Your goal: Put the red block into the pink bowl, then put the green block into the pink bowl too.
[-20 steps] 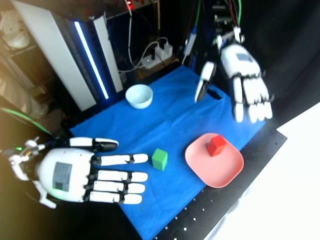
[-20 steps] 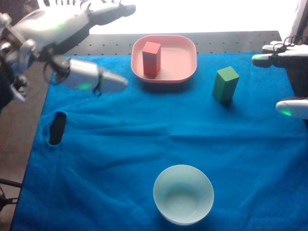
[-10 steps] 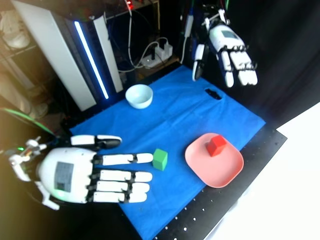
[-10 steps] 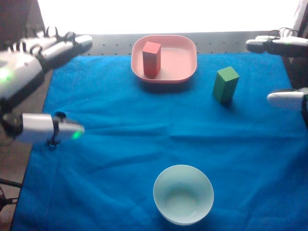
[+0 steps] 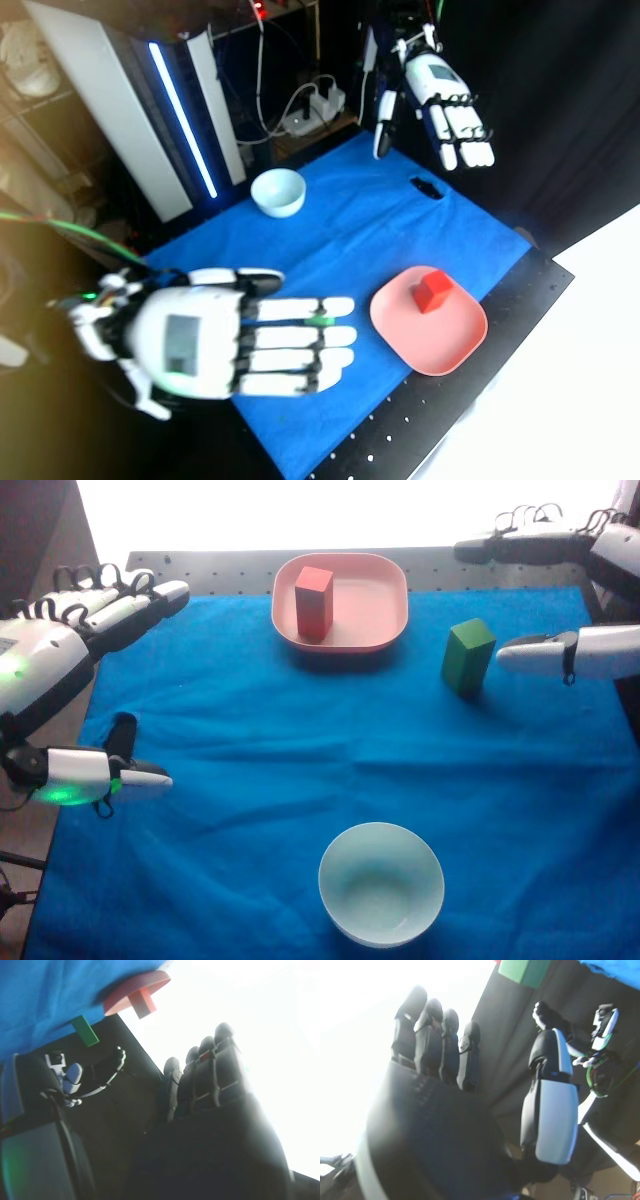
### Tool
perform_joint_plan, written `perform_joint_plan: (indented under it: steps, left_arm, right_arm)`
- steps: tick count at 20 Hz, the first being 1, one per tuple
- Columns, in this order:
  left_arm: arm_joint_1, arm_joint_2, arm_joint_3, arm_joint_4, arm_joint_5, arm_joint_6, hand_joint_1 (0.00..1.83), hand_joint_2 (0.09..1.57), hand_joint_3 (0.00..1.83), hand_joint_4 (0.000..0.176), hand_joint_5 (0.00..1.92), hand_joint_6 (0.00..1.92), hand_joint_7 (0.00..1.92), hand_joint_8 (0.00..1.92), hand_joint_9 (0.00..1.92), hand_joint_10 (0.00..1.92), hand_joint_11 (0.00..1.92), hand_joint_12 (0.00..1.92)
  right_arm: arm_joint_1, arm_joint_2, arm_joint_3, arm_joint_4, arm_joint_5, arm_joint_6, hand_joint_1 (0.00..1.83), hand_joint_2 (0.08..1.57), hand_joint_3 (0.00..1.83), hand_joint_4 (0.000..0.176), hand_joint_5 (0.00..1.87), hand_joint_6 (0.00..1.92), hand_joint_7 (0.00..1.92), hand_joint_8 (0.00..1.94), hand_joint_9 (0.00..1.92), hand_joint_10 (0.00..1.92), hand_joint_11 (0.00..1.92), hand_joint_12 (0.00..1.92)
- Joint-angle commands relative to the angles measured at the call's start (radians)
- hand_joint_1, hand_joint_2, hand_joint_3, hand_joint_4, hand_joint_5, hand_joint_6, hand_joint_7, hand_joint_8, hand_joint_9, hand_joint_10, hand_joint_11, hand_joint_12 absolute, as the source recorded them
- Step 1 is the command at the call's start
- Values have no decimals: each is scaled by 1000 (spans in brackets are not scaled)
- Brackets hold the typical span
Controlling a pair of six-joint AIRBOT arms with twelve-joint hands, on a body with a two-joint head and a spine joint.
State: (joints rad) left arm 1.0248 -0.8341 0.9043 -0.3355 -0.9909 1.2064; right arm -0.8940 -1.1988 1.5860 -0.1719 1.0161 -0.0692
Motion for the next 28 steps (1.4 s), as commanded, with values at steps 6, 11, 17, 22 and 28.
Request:
perform_joint_plan:
  steps: [6,11,17,22,28]
  left_arm:
    - [-9,-2,1,9,-121,-4,989,840,0,102,71,3,0,0,0,0,0,0]
    - [-9,-4,0,12,-124,-6,1009,831,0,84,67,0,0,0,0,0,0,0]
    - [-10,-6,0,17,-125,-12,1014,829,0,100,72,4,0,0,0,0,0,0]
    - [-10,-8,0,18,-128,-15,1021,843,0,83,63,1,4,1,0,0,0,0]
    - [-10,-10,0,20,-135,-20,1003,840,0,68,55,1,0,0,0,0,26,26]
  right_arm:
    - [93,-26,43,-74,-23,7,1049,969,4,63,540,4,423,7,371,8,43,965]
    - [136,-47,64,-164,-98,7,997,966,0,36,662,2,581,2,493,5,3,1060]
    - [162,-60,77,-236,-149,7,1037,964,1,0,888,9,900,25,876,145,429,1312]
    - [163,-61,83,-244,-160,7,1169,1030,2,0,1159,663,1235,60,941,896,694,1516]
    - [210,-69,96,-244,-161,7,1391,1048,0,0,1111,671,1172,699,990,1081,548,1331]
